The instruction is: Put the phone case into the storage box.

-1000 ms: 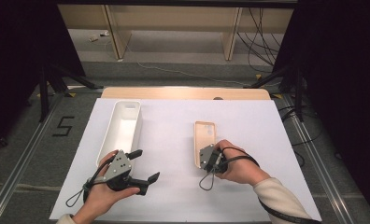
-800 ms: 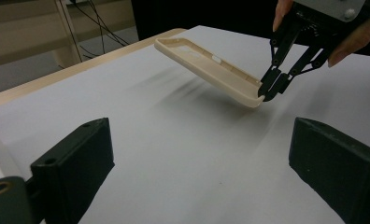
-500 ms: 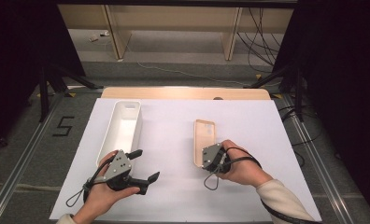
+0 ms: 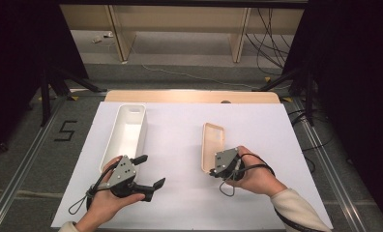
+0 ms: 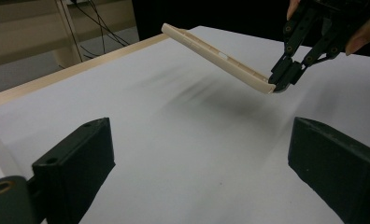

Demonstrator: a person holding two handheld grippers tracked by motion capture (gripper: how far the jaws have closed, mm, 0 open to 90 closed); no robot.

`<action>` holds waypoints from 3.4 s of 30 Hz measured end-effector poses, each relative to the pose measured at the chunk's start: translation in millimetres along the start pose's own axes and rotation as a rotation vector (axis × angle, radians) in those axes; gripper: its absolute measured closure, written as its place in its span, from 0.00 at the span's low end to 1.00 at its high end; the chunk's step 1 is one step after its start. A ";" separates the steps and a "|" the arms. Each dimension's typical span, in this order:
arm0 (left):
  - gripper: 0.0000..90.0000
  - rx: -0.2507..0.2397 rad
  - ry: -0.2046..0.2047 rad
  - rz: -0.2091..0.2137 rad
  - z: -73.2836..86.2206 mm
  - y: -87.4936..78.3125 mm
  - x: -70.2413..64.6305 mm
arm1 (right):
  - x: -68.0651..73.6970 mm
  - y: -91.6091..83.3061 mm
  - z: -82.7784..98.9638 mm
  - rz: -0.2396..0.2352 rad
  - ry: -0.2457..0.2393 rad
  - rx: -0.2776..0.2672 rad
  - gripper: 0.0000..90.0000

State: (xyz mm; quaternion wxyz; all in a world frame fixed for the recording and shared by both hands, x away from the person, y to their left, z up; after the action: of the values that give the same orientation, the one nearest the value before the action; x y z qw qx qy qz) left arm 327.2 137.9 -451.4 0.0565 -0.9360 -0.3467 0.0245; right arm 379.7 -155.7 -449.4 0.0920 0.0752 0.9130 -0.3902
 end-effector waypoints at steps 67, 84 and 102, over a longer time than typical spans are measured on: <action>0.13 0.025 -0.096 0.025 -40.9 58.0 8.3 | 34.8 -4.4 -12.6 -0.031 -0.037 -0.185 0.98; 0.15 0.051 -0.093 0.050 -47.9 80.1 1.0 | 35.7 -3.8 -13.5 -0.030 -0.042 -0.186 0.98; 0.17 0.080 -0.104 0.047 -52.6 102.7 -1.6 | 38.4 -2.7 -15.9 -0.034 -0.049 -0.188 0.98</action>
State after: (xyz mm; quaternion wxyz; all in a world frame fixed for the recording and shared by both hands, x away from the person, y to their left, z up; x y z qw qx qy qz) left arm 396.8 54.8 -411.9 0.0753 -0.9383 -0.3257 0.0881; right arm 340.1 -143.5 -445.3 0.1145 0.0414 0.9442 -0.3061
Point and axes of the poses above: each handheld gripper's, and its own axes: y roughly forward along the jaws, z roughly out of its underside, x roughly to its left, the point moved 3 cm from there along y, roughly forward along the jaws, and after that the axes turned 12 degrees about -x, right-handed, at the moved point
